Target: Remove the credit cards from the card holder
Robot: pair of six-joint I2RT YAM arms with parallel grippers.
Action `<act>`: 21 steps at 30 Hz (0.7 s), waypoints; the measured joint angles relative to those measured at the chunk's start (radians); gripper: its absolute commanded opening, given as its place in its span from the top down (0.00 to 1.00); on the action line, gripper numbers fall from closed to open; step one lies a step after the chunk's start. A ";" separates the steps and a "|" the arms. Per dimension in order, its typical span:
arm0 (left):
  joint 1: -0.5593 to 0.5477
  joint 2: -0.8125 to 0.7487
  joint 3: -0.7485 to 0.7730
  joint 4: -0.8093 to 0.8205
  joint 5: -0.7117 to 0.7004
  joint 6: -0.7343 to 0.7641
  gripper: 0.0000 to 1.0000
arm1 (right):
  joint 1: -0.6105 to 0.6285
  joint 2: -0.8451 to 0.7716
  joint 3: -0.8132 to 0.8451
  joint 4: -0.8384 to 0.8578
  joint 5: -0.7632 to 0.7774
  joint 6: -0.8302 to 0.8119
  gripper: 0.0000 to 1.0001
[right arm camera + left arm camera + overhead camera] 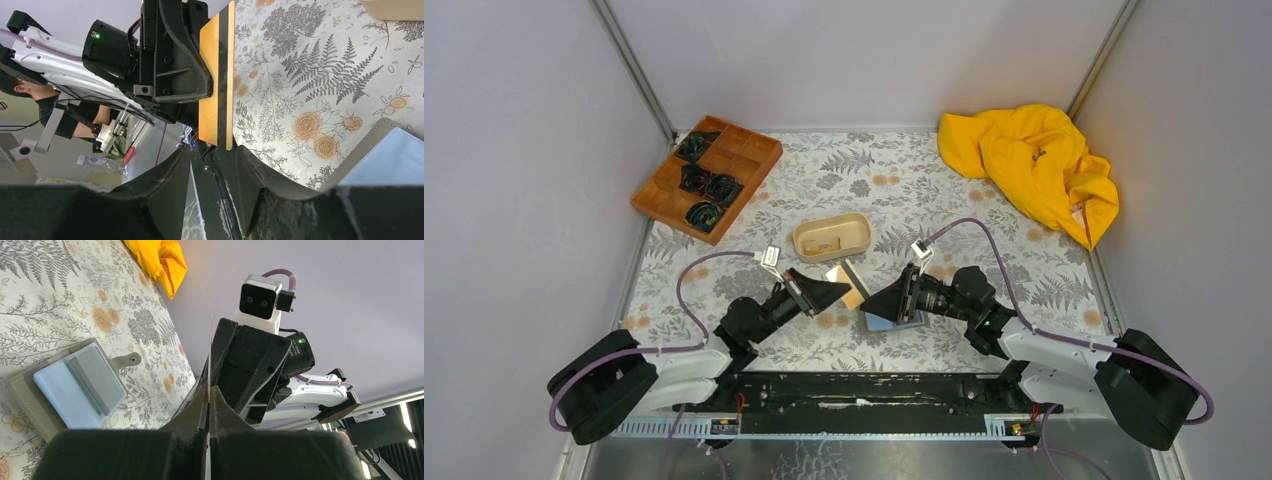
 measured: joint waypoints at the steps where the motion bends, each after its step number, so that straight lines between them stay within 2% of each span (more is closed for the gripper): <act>1: 0.000 0.002 0.005 -0.004 0.001 0.002 1.00 | 0.000 0.000 0.000 0.002 0.000 0.000 0.54; 6: -0.013 0.030 0.024 -0.002 0.006 0.006 1.00 | 0.000 0.001 0.003 0.008 0.003 -0.001 0.59; 12: -0.021 0.052 0.024 0.021 0.010 0.006 1.00 | 0.000 0.008 0.017 -0.004 0.024 -0.010 0.97; 15: -0.021 0.048 0.024 0.021 0.010 0.008 1.00 | 0.000 0.008 0.024 -0.007 0.029 -0.004 1.00; 16: -0.021 0.044 0.024 0.020 0.010 0.009 0.95 | 0.000 0.008 0.027 -0.008 0.029 -0.004 1.00; 19: -0.021 0.022 0.024 0.008 0.010 0.017 0.71 | 0.000 0.004 0.028 -0.010 0.030 -0.005 1.00; 21: -0.023 0.004 0.024 -0.005 0.010 0.025 0.61 | 0.002 -0.010 0.029 -0.018 0.030 -0.010 1.00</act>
